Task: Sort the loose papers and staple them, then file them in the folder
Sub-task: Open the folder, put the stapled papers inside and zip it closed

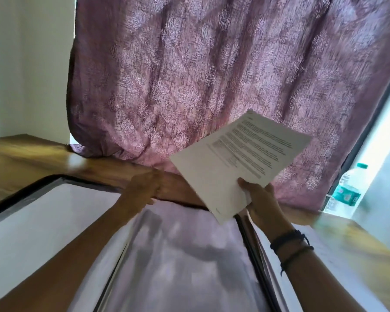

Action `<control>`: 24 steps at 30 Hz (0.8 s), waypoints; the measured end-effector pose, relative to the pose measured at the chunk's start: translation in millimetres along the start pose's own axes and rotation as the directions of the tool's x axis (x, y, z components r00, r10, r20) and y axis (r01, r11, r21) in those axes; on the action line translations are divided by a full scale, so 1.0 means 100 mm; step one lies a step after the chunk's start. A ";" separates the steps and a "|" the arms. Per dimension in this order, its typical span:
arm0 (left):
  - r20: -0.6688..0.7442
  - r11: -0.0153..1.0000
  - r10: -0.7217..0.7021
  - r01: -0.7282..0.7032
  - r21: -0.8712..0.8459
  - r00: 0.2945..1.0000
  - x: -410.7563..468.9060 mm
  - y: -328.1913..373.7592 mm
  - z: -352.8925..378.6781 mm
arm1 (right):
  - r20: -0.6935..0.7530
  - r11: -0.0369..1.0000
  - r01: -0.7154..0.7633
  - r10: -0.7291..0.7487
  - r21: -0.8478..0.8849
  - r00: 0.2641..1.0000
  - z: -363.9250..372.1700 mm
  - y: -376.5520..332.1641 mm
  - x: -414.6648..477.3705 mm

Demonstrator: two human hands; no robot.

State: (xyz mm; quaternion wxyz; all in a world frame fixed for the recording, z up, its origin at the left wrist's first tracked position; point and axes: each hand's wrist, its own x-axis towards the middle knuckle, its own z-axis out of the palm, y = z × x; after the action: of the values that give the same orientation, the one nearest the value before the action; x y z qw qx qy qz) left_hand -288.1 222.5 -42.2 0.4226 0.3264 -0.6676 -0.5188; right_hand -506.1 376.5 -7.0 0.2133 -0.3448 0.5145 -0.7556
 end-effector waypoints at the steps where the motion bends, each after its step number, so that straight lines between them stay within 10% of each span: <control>1: 0.048 0.951 0.134 -0.142 0.274 0.990 0.01 -0.09 -0.01 | -0.032 1.000 0.008 -0.007 0.002 0.999 0.04 0.01 0.08; 5: 0.411 0.571 0.152 -0.419 0.706 0.899 -0.06 -0.30 0.00 | -0.107 0.999 0.043 -0.045 -0.018 0.993 0.28 0.15 0.36; 24: 0.433 0.488 0.374 -0.571 0.660 0.820 0.06 -0.35 0.00 | -0.189 0.997 0.068 -0.061 0.032 0.980 0.50 0.49 0.68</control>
State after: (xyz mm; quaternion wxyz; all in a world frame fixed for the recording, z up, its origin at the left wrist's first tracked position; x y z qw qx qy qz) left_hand -290.5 208.3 -74.6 0.2890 0.2131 -0.9297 -0.0818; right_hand -516.2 280.9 -20.1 0.1458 -0.2841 0.5062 -0.8011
